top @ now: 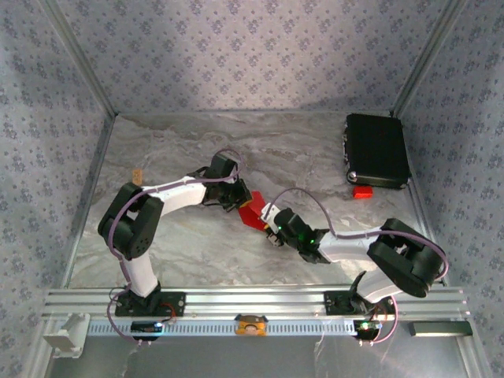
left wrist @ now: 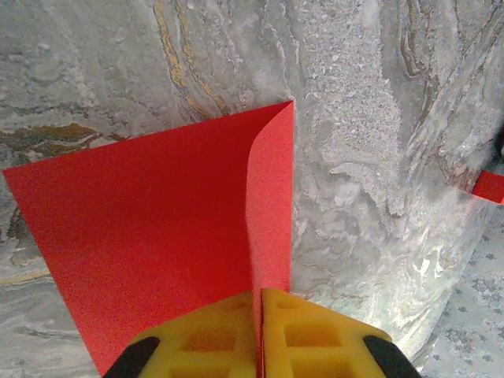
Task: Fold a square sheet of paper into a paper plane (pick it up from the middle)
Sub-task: Fourth fold the wing at the center of the table.
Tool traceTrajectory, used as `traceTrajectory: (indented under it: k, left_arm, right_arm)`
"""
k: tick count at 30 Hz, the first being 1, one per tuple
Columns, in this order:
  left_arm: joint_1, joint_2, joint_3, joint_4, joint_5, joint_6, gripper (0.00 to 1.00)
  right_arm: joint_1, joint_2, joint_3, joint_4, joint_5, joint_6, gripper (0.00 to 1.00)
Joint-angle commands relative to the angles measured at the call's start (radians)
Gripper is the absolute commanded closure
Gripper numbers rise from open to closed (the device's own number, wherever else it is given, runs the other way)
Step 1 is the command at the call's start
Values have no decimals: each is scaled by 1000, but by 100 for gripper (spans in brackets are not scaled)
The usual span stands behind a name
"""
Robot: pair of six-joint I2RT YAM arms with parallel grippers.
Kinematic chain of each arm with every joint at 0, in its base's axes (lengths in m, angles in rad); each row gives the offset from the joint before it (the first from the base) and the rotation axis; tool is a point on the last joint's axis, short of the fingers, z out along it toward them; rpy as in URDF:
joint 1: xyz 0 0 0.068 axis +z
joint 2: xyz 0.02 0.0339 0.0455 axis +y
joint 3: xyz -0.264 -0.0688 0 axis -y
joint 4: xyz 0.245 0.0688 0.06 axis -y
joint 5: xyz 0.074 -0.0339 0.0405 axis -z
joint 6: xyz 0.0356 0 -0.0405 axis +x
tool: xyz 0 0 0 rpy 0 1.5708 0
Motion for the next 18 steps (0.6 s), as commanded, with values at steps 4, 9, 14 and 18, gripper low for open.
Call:
traceTrajectory:
  k: [4,9,14,18]
  left_arm:
    - [5,12,32,-31,11,3,92]
    - [5,18,32,-31,18,3,92]
    - [5,23,31,-28,21,4,92]
    - [5,25,30,-26,22,3,92]
  right_arm:
    - [25,-14,30,-46,91,-55,74]
    - [34,-9,32,-36,97,-56,77]
    - [33,0,37,-36,87,-52,81]
    - [34,8,44,-42,81,-43,83]
